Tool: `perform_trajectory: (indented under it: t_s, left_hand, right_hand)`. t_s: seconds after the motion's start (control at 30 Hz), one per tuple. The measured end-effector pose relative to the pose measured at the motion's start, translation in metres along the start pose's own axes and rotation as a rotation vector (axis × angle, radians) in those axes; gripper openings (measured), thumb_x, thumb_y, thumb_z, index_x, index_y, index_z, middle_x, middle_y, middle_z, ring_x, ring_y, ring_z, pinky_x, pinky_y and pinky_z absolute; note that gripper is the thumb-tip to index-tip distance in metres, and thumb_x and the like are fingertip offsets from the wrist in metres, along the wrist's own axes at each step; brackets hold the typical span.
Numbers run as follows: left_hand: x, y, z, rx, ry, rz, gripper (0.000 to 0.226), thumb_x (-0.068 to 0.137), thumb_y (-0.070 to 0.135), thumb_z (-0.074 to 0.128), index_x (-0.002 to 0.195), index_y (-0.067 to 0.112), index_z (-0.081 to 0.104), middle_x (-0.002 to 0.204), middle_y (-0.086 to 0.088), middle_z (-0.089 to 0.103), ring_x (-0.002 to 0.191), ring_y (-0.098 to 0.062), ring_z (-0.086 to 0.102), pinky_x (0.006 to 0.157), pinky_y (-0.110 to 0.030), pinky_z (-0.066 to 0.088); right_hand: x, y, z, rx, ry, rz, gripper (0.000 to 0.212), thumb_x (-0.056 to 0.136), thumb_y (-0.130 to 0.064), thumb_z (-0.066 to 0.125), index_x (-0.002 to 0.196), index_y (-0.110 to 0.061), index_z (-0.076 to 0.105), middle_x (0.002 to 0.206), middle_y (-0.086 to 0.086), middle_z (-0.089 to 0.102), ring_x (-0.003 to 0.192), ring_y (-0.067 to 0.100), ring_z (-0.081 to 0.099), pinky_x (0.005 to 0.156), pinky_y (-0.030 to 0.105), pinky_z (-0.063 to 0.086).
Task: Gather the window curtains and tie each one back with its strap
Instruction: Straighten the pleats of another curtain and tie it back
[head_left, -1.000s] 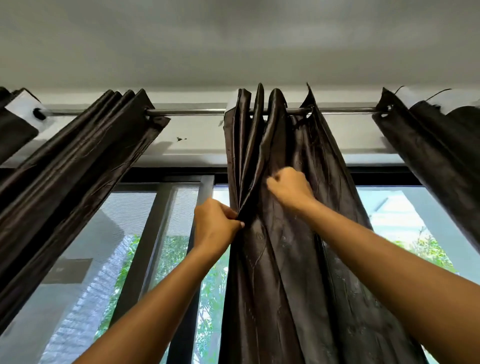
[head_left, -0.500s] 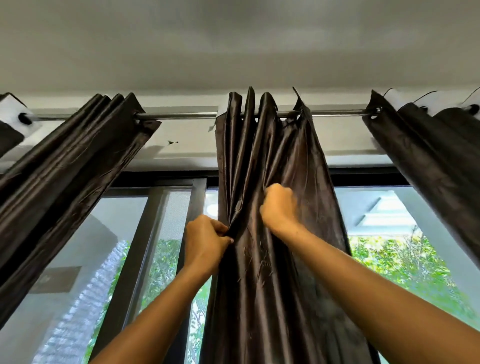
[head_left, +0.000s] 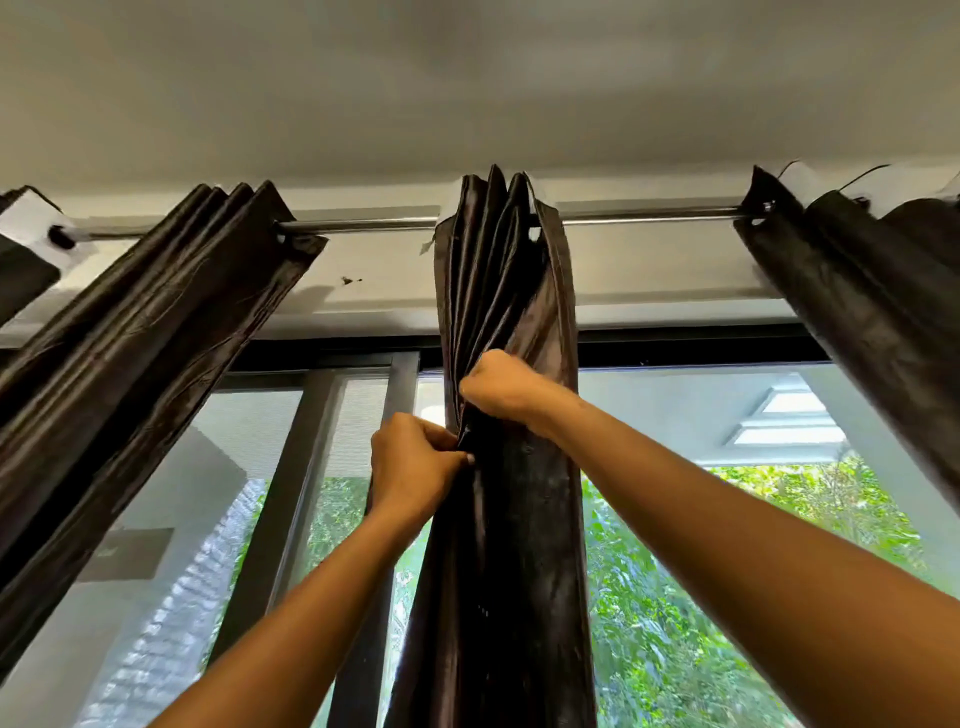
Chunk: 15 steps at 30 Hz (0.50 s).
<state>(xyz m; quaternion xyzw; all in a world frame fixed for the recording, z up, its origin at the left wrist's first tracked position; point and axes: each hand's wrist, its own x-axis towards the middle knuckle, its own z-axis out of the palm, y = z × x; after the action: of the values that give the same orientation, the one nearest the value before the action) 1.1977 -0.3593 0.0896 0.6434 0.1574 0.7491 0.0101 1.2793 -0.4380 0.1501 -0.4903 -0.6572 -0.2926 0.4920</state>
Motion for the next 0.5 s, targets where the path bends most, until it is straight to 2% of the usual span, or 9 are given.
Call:
perform_trajectory:
  t_s: [0.07, 0.1, 0.13, 0.17, 0.23, 0.27, 0.33, 0.4, 0.5]
  left_hand:
    - [-0.004, 0.006, 0.005, 0.006, -0.007, 0.01, 0.017, 0.065, 0.008, 0.084, 0.079, 0.004, 0.075, 0.075, -0.012, 0.073, 0.071, -0.018, 0.068, 0.072, -0.033, 0.058]
    - [-0.005, 0.006, 0.006, -0.001, -0.027, 0.014, 0.023, 0.065, 0.007, 0.084, 0.085, 0.002, 0.074, 0.08, -0.012, 0.073, 0.073, -0.016, 0.068, 0.072, -0.027, 0.055]
    - [-0.007, 0.007, 0.007, -0.022, -0.042, 0.011, 0.027, 0.065, 0.006, 0.085, 0.089, 0.001, 0.073, 0.081, -0.011, 0.072, 0.073, -0.015, 0.066, 0.069, -0.02, 0.052]
    - [-0.009, 0.009, 0.008, -0.045, -0.054, 0.007, 0.03, 0.065, 0.005, 0.085, 0.091, -0.001, 0.073, 0.08, -0.011, 0.07, 0.071, -0.013, 0.065, 0.064, -0.013, 0.049]
    - [-0.011, 0.011, 0.009, -0.092, -0.066, -0.002, 0.032, 0.063, 0.002, 0.085, 0.092, -0.001, 0.072, 0.076, -0.01, 0.068, 0.066, -0.01, 0.061, 0.057, -0.006, 0.046]
    - [-0.011, 0.012, 0.011, -0.108, -0.072, -0.003, 0.032, 0.063, 0.002, 0.085, 0.092, -0.001, 0.072, 0.077, -0.011, 0.069, 0.066, -0.009, 0.061, 0.059, -0.009, 0.047]
    - [-0.012, 0.013, 0.014, -0.109, -0.083, 0.004, 0.033, 0.064, 0.002, 0.085, 0.094, 0.001, 0.073, 0.084, -0.014, 0.072, 0.069, -0.011, 0.063, 0.067, -0.019, 0.051]
    - [-0.012, 0.013, 0.014, -0.099, -0.085, 0.012, 0.034, 0.064, 0.003, 0.084, 0.096, 0.001, 0.072, 0.087, -0.013, 0.072, 0.072, -0.014, 0.064, 0.075, -0.025, 0.054]
    - [-0.01, 0.006, 0.013, -0.107, -0.079, -0.003, 0.034, 0.063, 0.001, 0.085, 0.094, 0.002, 0.073, 0.083, -0.012, 0.072, 0.072, -0.015, 0.066, 0.075, -0.028, 0.055]
  right_hand:
    - [0.0, 0.017, -0.012, -0.222, 0.389, -0.08, 0.016, 0.092, -0.016, 0.049, 0.081, -0.01, 0.058, 0.086, 0.017, 0.058, 0.085, 0.029, 0.056, 0.076, 0.036, 0.044]
    - [0.001, 0.026, -0.019, -0.375, 0.531, -0.067, 0.018, 0.093, -0.018, 0.051, 0.107, -0.011, 0.061, 0.115, 0.021, 0.059, 0.113, 0.034, 0.052, 0.098, 0.043, 0.04]
    - [0.005, 0.036, -0.024, -0.472, 0.574, 0.009, 0.038, 0.093, -0.018, 0.054, 0.131, -0.011, 0.048, 0.14, 0.023, 0.043, 0.134, 0.039, 0.034, 0.111, 0.051, 0.025]
    - [0.006, 0.044, -0.03, -0.44, 0.531, 0.134, 0.056, 0.094, -0.015, 0.055, 0.144, -0.01, 0.031, 0.152, 0.025, 0.024, 0.14, 0.043, 0.019, 0.114, 0.056, 0.016]
    - [0.01, 0.054, -0.041, -0.18, 0.441, 0.367, 0.068, 0.096, -0.008, 0.05, 0.15, -0.004, 0.008, 0.154, 0.029, 0.009, 0.14, 0.048, 0.017, 0.112, 0.057, 0.018]
    - [0.011, 0.06, -0.045, -0.099, 0.436, 0.434, 0.064, 0.097, -0.006, 0.045, 0.149, -0.002, 0.009, 0.153, 0.029, 0.016, 0.137, 0.046, 0.026, 0.109, 0.054, 0.025]
    - [0.009, 0.071, -0.051, -0.091, 0.487, 0.457, 0.046, 0.095, -0.001, 0.047, 0.139, 0.003, 0.035, 0.139, 0.025, 0.045, 0.123, 0.041, 0.047, 0.091, 0.042, 0.04]
    - [0.004, 0.074, -0.049, -0.184, 0.537, 0.384, 0.026, 0.088, 0.004, 0.056, 0.113, 0.003, 0.059, 0.119, 0.022, 0.06, 0.109, 0.039, 0.057, 0.073, 0.036, 0.041]
    - [-0.001, 0.059, -0.03, -0.283, 0.532, 0.236, 0.025, 0.088, 0.006, 0.046, 0.106, 0.004, 0.064, 0.114, 0.023, 0.062, 0.106, 0.04, 0.059, 0.073, 0.036, 0.042]
